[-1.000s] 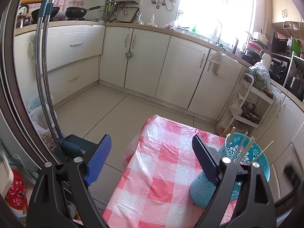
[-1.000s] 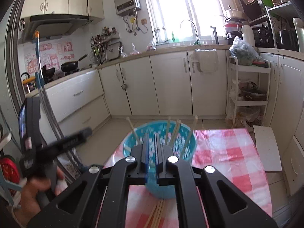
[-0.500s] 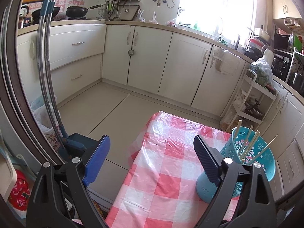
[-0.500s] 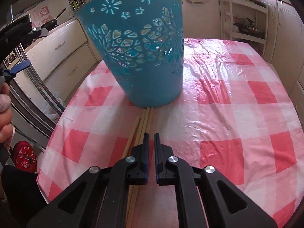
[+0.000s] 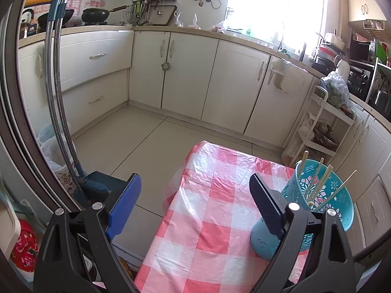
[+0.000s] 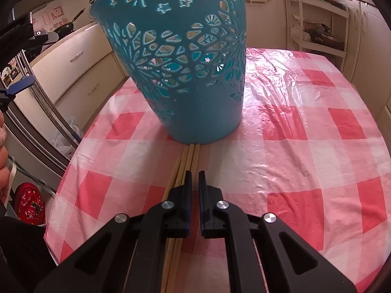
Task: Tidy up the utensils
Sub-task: 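Move both open tools back down to the sticks beside the basket, then close the left tool on a single wooden stick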
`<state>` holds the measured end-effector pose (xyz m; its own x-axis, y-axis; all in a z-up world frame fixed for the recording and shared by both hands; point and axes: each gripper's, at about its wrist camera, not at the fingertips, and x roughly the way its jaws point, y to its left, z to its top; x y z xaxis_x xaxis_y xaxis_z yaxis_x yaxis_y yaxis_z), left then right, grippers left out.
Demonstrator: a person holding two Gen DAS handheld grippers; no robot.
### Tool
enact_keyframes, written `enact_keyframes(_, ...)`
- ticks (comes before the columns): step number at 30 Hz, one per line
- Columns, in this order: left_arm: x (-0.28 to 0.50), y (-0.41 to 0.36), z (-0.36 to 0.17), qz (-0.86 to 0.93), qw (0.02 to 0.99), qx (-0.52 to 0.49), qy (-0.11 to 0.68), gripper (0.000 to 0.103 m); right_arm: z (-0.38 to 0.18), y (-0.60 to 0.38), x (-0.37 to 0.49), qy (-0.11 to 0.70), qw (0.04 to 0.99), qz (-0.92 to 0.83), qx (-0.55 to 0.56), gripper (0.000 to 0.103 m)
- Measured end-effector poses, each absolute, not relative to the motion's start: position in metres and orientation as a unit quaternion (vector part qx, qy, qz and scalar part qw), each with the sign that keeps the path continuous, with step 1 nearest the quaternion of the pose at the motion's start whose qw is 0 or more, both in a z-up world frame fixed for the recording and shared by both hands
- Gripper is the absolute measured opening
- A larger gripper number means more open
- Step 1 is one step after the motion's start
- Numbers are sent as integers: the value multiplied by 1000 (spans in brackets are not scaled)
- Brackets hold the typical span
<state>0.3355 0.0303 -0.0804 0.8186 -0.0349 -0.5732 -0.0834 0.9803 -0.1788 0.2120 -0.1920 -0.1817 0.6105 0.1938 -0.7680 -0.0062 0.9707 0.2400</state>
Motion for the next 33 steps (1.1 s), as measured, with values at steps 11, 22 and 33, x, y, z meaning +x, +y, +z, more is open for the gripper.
enact_keyframes(11, 336, 30, -81, 13, 949, -97, 301, 86, -185, -184, 211, 445, 890, 56, 80, 6)
enact_keyframes(22, 326, 9, -120, -10, 927, -29, 373, 86, -183, -219, 191, 460, 880, 46, 110, 6)
enact_keyframes(33, 268, -78, -190, -114, 870, 92, 470, 86, -184, -238, 178, 457, 877, 49, 141, 6)
